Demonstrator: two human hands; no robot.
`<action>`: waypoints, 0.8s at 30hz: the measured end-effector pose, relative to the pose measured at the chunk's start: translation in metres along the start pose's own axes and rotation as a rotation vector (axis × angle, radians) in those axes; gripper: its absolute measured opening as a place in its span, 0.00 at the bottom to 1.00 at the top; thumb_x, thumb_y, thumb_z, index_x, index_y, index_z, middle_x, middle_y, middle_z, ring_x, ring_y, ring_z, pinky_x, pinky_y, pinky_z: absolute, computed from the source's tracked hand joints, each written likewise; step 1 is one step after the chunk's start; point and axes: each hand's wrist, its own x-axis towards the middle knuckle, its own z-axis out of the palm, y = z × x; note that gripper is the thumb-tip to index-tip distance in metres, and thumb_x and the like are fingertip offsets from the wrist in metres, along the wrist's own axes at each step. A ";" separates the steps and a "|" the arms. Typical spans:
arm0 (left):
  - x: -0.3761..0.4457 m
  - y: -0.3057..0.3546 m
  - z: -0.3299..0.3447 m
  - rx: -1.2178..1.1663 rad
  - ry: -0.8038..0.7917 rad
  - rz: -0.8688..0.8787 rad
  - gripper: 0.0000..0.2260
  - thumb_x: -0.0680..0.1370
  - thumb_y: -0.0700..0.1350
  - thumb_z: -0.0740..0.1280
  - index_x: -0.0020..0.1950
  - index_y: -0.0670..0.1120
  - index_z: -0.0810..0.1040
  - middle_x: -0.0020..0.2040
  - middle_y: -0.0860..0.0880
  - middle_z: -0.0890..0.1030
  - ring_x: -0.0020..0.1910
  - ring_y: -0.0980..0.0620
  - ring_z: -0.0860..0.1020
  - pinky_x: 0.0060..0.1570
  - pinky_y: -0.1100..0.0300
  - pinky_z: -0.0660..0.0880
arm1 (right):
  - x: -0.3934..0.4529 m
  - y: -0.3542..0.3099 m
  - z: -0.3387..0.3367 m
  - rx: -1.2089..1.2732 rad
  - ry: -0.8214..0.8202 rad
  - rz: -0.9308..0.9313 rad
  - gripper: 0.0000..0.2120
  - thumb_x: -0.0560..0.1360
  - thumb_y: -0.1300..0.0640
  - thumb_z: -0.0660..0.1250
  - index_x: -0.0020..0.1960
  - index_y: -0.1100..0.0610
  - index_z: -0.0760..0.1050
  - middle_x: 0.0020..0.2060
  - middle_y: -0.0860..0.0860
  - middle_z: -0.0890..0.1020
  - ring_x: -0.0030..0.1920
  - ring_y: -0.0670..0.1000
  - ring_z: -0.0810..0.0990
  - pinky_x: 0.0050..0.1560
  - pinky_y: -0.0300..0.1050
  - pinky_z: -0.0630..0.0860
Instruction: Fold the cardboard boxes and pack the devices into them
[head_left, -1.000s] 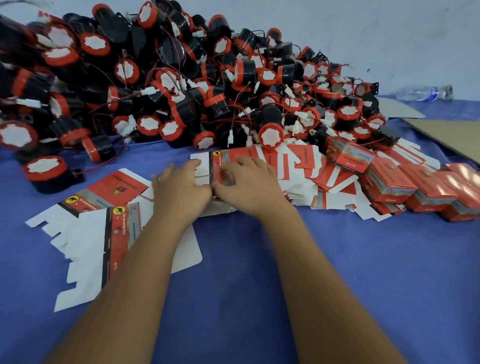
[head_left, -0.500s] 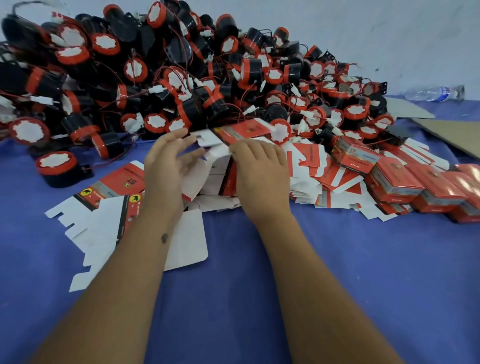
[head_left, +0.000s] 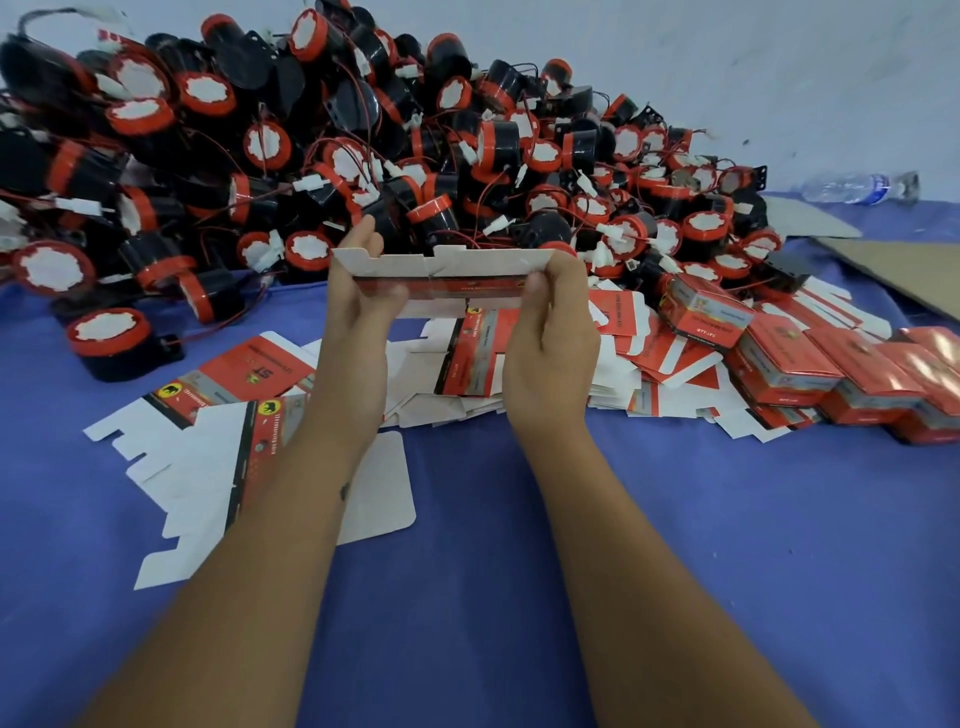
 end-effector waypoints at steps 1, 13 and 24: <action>-0.001 0.000 0.001 0.002 -0.003 0.010 0.26 0.82 0.41 0.59 0.78 0.58 0.60 0.77 0.58 0.65 0.74 0.64 0.64 0.71 0.65 0.64 | -0.001 -0.001 0.001 0.084 -0.035 0.037 0.06 0.84 0.56 0.56 0.57 0.55 0.71 0.45 0.42 0.78 0.47 0.42 0.78 0.50 0.39 0.76; -0.005 -0.002 0.001 -0.023 0.090 0.043 0.22 0.83 0.52 0.60 0.77 0.59 0.61 0.64 0.74 0.69 0.61 0.78 0.68 0.55 0.80 0.67 | -0.008 -0.005 0.003 0.271 -0.193 0.106 0.23 0.77 0.48 0.64 0.68 0.58 0.68 0.60 0.46 0.78 0.62 0.45 0.76 0.60 0.32 0.70; 0.000 0.006 0.001 -0.083 0.320 0.137 0.14 0.79 0.50 0.67 0.65 0.55 0.73 0.63 0.59 0.78 0.61 0.66 0.76 0.58 0.70 0.72 | -0.017 -0.009 0.011 0.192 -0.243 0.072 0.23 0.76 0.46 0.64 0.66 0.57 0.68 0.57 0.46 0.80 0.59 0.49 0.79 0.61 0.50 0.76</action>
